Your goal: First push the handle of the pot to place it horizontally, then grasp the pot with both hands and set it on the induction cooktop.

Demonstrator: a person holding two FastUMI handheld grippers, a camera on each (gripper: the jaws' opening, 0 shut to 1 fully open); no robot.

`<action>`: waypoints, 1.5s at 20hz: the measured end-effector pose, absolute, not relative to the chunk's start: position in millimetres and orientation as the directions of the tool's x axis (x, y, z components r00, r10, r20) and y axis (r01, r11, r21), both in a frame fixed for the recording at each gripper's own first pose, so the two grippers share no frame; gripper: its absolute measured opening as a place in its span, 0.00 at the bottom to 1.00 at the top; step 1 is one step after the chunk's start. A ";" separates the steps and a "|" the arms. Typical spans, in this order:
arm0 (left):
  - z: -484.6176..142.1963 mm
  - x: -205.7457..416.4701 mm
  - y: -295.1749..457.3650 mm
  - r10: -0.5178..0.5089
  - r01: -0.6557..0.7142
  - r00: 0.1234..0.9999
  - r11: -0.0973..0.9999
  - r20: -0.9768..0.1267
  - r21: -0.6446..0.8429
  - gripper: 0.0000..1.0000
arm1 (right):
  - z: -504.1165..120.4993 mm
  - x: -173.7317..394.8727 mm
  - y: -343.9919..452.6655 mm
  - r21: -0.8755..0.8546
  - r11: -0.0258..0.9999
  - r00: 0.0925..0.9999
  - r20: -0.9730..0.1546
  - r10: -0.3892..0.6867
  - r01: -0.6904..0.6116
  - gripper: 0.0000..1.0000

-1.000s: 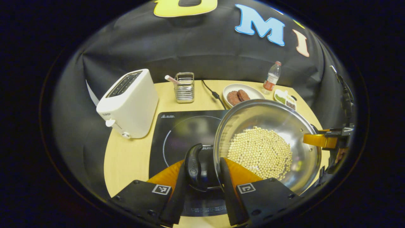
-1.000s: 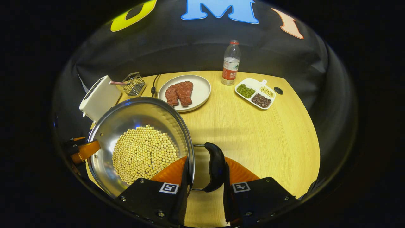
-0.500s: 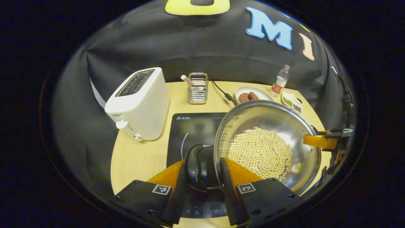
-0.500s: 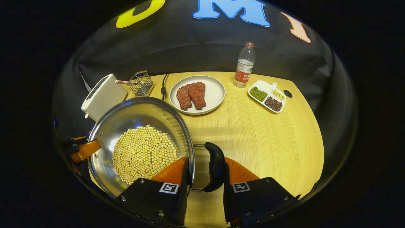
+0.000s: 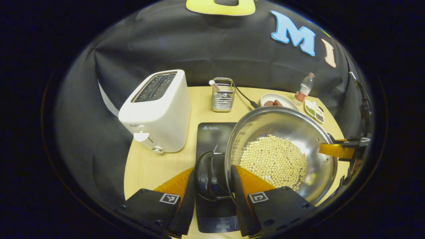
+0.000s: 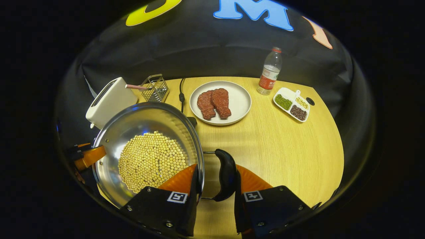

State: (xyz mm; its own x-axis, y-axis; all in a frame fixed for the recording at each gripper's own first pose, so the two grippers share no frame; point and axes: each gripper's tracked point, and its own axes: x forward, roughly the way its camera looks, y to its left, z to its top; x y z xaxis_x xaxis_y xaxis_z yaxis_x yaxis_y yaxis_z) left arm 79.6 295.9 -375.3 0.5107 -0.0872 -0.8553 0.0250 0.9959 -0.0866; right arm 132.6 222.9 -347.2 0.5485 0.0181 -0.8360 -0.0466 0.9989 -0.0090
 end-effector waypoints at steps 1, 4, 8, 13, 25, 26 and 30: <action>-373.5 80.1 299.3 -0.086 0.024 0.510 0.996 -0.856 -0.085 0.58 | -347.8 133.9 226.6 -0.008 0.999 0.546 -0.837 0.019 -0.047 0.47; -371.9 84.2 306.6 -0.085 0.029 0.507 0.996 -0.858 -0.082 0.61 | -350.4 135.6 235.7 -0.005 0.999 0.544 -0.839 0.017 -0.038 0.46; -372.7 91.0 306.3 -0.089 0.033 0.507 0.996 -0.857 -0.084 0.61 | -351.8 137.9 249.5 -0.004 1.000 0.545 -0.838 0.013 -0.030 0.47; -395.8 98.0 284.4 -0.097 0.041 0.521 0.995 -0.848 -0.088 0.58 | -354.3 139.1 256.8 -0.008 1.000 0.557 -0.831 0.005 -0.021 0.47; -371.7 90.8 316.4 -0.084 0.019 0.585 0.996 -0.807 -0.090 0.66 | -368.3 147.5 267.8 0.025 1.000 0.614 -0.789 0.021 -0.002 0.47; -370.4 90.0 320.6 -0.065 0.018 0.601 0.998 -0.797 -0.068 0.68 | -371.1 149.6 267.7 0.027 1.000 0.621 -0.783 0.026 -0.008 0.47; -333.3 75.7 338.3 -0.007 -0.031 0.659 0.999 -0.752 -0.037 0.81 | -362.6 149.3 264.0 0.049 0.997 0.653 -0.753 0.078 -0.061 0.62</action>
State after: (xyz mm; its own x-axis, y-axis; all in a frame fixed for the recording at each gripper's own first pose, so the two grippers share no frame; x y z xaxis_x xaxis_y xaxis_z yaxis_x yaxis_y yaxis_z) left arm 75.7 338.3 -333.3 0.6593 -0.0068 -0.7519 -0.0314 0.9988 -0.0366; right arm 149.3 264.0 -362.6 0.6531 0.0775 -0.7533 -0.0613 0.9969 0.0495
